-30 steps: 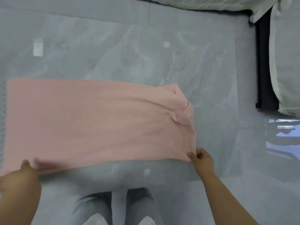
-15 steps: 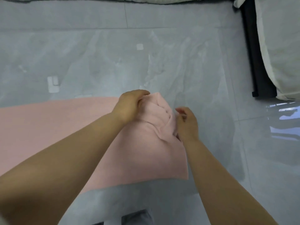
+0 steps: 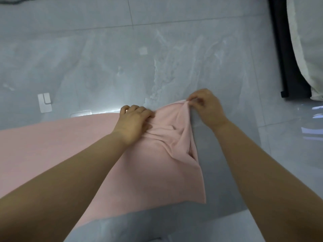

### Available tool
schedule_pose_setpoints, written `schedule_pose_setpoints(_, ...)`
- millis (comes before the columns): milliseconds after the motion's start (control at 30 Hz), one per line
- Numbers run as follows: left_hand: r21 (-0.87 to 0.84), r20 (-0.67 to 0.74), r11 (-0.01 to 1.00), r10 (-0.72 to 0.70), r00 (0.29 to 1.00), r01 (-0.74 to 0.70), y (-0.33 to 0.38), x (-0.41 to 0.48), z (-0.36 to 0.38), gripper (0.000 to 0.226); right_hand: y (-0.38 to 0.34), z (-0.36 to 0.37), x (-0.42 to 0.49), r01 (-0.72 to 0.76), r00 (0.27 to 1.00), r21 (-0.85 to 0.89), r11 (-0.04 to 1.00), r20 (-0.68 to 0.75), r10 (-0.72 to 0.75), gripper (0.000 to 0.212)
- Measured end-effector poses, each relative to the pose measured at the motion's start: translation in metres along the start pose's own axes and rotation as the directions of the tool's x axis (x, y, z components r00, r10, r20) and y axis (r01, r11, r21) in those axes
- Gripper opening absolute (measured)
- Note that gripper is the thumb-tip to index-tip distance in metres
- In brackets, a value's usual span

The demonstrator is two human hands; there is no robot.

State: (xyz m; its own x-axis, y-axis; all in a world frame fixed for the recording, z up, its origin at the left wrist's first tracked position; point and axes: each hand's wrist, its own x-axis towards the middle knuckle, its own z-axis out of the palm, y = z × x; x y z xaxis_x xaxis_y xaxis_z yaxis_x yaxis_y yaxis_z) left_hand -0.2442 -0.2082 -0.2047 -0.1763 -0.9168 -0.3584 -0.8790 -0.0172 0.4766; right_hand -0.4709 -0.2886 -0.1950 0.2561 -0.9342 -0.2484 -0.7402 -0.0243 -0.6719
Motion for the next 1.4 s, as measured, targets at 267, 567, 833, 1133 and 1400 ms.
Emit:
schedule_pose_setpoints(267,-0.012,0.066,1.0,0.021,0.998,-0.02,-0.003,0.005,-0.003,0.019,-0.017,0.022,-0.021,0.168,0.976,-0.115,0.979,0.159,-0.149,0.028)
schedule_pose_setpoints(567,-0.248,-0.059,0.964,-0.109,0.992,0.092,-0.005,0.0,-0.025,0.018,0.016,0.008,-0.024,0.333,0.935,-0.425,0.842,0.262,-0.237,0.03)
schedule_pose_setpoints(833,-0.352,-0.035,0.93,-0.13,0.991,0.109,-0.004,0.006,-0.025,0.011,0.007,-0.017,0.017,-0.123,0.987,0.049,0.991,-0.102,0.127,0.005)
schedule_pose_setpoints(1133,-0.219,0.117,0.951,-0.195,0.974,0.217,0.026,0.038,-0.003,0.043,0.007,0.005,-0.019,-0.274,0.89,0.244,0.93,-0.302,0.342,0.036)
schedule_pose_setpoints(1400,-0.217,0.083,0.971,-0.082,0.993,0.098,0.083,0.076,0.01,0.054,0.014,0.045,-0.203,-0.668,0.717,0.265,0.696,-0.023,0.697,0.011)
